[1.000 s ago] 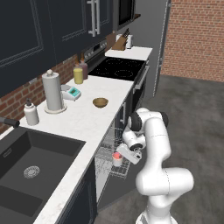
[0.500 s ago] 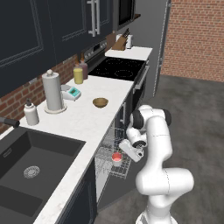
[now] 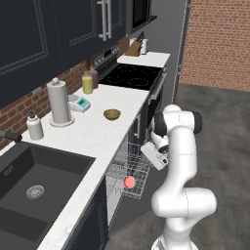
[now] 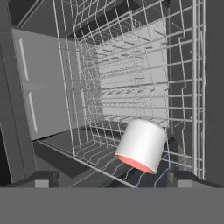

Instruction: Pick up the cup and bowl from the counter, place them in the dishwasher, and close the dishwasher door.

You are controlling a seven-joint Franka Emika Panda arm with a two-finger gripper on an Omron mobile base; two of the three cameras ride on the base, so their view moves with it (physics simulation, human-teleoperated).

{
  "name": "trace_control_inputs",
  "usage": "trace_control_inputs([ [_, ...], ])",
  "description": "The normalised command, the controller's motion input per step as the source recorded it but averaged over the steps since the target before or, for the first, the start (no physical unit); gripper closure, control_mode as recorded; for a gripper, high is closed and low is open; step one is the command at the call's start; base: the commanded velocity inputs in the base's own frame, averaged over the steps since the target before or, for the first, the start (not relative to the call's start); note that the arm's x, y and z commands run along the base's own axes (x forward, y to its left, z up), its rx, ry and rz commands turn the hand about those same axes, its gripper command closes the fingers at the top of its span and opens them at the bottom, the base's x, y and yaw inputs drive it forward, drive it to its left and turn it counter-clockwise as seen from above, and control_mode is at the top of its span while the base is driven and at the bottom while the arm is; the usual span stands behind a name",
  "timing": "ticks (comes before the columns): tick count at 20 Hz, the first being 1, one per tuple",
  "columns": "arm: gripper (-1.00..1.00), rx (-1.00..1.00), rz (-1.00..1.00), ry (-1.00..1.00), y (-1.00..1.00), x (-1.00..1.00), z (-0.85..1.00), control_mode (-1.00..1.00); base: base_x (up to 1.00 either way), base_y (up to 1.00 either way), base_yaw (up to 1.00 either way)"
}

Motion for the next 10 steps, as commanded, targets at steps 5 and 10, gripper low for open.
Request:
trace_control_inputs([
  [5, -1.0, 0.02, 0.0, 0.06, -0.2, 0.0, 1.0, -1.0, 0.0, 0.0, 0.0],
  [10, -1.0, 0.03, 0.0, 0.02, -0.11, -0.02, 1.0, -1.0, 0.0, 0.0, 0.0],
])
